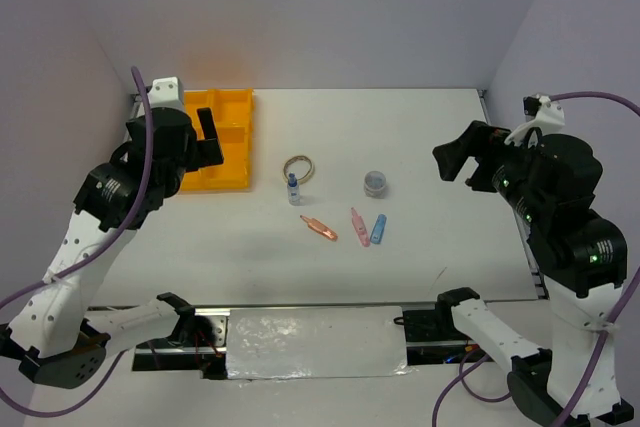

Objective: Sort the stationery into containers
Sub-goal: Pick up the stationery from the center of the board.

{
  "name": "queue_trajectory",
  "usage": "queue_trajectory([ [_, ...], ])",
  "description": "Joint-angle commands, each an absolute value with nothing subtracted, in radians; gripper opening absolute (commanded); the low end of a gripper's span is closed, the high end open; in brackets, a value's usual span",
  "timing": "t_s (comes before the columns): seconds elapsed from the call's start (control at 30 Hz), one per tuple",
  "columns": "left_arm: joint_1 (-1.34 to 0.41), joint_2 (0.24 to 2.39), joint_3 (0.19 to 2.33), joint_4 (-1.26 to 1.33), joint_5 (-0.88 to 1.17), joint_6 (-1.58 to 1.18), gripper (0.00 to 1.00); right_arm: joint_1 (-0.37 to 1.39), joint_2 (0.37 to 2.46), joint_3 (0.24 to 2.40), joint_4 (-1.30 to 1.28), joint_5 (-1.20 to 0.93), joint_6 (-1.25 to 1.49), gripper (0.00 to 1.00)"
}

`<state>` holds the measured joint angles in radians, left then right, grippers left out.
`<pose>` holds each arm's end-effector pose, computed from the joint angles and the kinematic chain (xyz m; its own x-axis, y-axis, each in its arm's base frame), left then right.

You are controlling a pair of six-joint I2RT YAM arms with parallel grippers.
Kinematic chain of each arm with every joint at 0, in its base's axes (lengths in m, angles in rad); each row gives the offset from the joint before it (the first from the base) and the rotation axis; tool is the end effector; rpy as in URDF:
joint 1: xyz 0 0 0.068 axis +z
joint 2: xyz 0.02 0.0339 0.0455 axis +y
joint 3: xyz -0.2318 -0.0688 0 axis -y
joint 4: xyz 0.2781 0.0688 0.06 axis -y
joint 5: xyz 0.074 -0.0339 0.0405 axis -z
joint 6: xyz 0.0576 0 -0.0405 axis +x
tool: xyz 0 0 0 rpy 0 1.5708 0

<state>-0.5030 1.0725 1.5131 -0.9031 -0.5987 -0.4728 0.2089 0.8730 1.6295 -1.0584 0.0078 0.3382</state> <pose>0.2294 -0.0892 0.4357 -0.3281 -0.2488 -0.9113 -0.2169 0.9588 -0.1837 0.1544 0.0323 0.4865 -0.3408 0.2669 -0.9015 -0.0922 0.9447 0.3146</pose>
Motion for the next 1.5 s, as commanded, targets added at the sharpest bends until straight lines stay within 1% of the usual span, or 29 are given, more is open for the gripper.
queue_trajectory([
  [0.0,-0.506,1.072,1.557,-0.853,-0.614,-0.454,0.99,0.209,0.851,1.628,-1.016,0.005,0.327,1.0],
  [0.1,-0.506,1.065,1.546,-0.839,-0.595,-0.443,0.99,0.21,0.836,1.606,-0.979,0.005,0.339,1.0],
  [0.3,-0.508,1.026,1.503,-0.793,-0.54,-0.391,0.99,0.21,0.812,1.56,-0.907,-0.119,0.328,1.0],
  [0.4,-0.508,1.006,1.445,-0.75,-0.431,-0.33,0.99,0.21,0.798,1.51,-0.865,-0.178,0.333,1.0],
  [0.43,-0.508,1.009,1.419,-0.738,-0.363,-0.312,0.99,0.21,0.816,1.503,-0.879,-0.178,0.336,1.0],
  [0.5,-0.509,1.025,1.384,-0.726,-0.31,-0.33,0.99,0.21,0.844,1.508,-0.905,-0.186,0.331,1.0],
  [0.57,-0.523,1.031,1.31,-0.681,-0.238,-0.38,0.99,0.21,0.873,1.508,-0.93,-0.192,0.334,1.0],
  [0.7,-0.655,1.02,1.162,-0.533,-0.258,-0.468,0.99,0.209,0.89,1.485,-0.925,-0.235,0.337,1.0],
  [0.73,-0.664,1.017,1.1,-0.505,-0.258,-0.478,0.99,0.209,0.891,1.483,-0.923,-0.242,0.336,1.0],
  [0.8,-0.67,0.999,1.022,-0.384,-0.207,-0.502,0.99,0.21,0.897,1.474,-0.922,-0.268,0.334,1.0],
  [0.83,-0.673,0.993,0.943,-0.333,-0.192,-0.508,0.99,0.21,0.9,1.468,-0.916,-0.303,0.334,1.0],
  [0.87,-0.678,0.983,0.907,-0.237,-0.169,-0.515,0.99,0.209,0.9,1.457,-0.914,-0.32,0.334,1.0],
  [0.93,-0.687,0.985,0.815,-0.154,-0.195,-0.526,0.99,0.21,0.9,1.444,-0.905,-0.36,0.339,1.0],
  [1.03,-0.69,1.009,0.737,-0.034,-0.271,-0.543,1.0,0.21,0.888,1.424,-0.893,-0.391,0.366,1.0],
  [1.13,-0.69,1.06,0.684,0.106,-0.298,-0.537,0.99,0.21,0.862,1.388,-0.864,-0.425,0.393,1.0],
  [1.2,-0.689,1.113,0.698,0.169,-0.281,-0.522,0.99,0.21,0.845,1.367,-0.854,-0.437,0.403,1.0],
  [1.27,-0.69,1.213,0.724,0.179,-0.281,-0.509,0.94,0.21,0.835,1.359,-0.856,-0.449,0.414,1.0],
  [1.33,-0.689,1.3,0.759,0.182,-0.291,-0.509,0.92,0.212,0.822,1.353,-0.859,-0.457,0.42,1.0],
  [1.47,-0.689,1.382,0.785,0.219,-0.33,-0.488,0.86,0.209,0.799,1.339,-0.864,-0.485,0.434,1.0],
])
